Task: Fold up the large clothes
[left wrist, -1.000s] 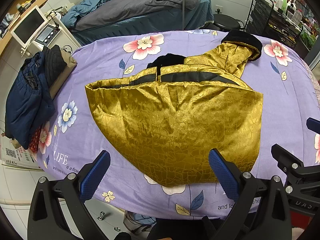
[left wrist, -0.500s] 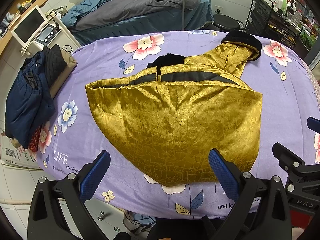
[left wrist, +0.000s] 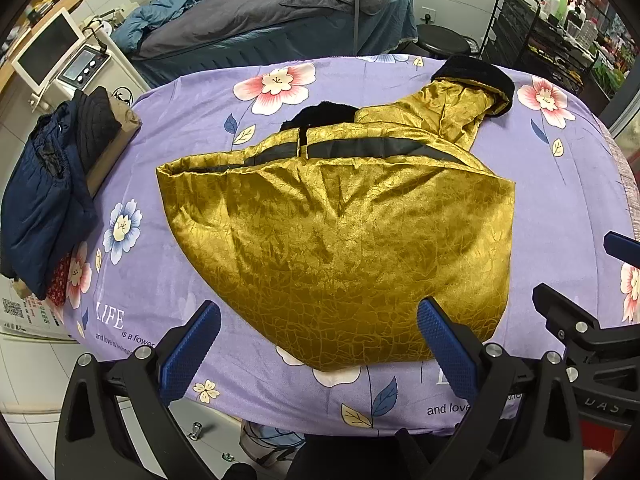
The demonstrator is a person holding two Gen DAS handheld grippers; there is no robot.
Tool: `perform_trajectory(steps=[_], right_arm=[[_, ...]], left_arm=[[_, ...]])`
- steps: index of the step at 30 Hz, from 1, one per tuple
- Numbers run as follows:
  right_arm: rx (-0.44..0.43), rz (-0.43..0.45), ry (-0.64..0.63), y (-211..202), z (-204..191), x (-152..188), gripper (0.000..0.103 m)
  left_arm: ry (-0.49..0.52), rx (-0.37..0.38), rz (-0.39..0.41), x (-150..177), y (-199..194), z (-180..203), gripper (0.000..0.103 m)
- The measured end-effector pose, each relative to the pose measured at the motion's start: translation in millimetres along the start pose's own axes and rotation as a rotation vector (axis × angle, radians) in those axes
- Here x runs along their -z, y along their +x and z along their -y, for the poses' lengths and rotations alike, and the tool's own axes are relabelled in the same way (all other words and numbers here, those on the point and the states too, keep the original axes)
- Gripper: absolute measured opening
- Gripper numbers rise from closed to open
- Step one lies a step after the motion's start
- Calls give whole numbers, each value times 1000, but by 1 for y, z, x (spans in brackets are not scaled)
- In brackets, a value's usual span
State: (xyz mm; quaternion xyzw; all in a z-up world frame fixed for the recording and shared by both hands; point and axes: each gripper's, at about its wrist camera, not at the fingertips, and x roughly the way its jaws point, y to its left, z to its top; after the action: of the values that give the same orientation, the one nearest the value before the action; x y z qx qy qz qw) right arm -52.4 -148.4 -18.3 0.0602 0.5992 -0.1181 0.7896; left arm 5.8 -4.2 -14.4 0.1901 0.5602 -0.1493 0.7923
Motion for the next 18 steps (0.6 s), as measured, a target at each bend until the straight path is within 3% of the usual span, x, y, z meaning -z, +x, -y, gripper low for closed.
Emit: perform_trajectory(steps=[10, 15, 18], right_arm=[[-11, -27, 24, 7, 7, -3, 97], [-17, -30, 100, 16, 33, -8, 97], [-92, -23, 151, 29, 56, -15, 97]], left_arm=[[9, -2, -31, -1, 8, 2, 97], [-37, -2, -81, -1, 20, -9, 97], [-87, 9, -133, 0, 32, -20, 97]])
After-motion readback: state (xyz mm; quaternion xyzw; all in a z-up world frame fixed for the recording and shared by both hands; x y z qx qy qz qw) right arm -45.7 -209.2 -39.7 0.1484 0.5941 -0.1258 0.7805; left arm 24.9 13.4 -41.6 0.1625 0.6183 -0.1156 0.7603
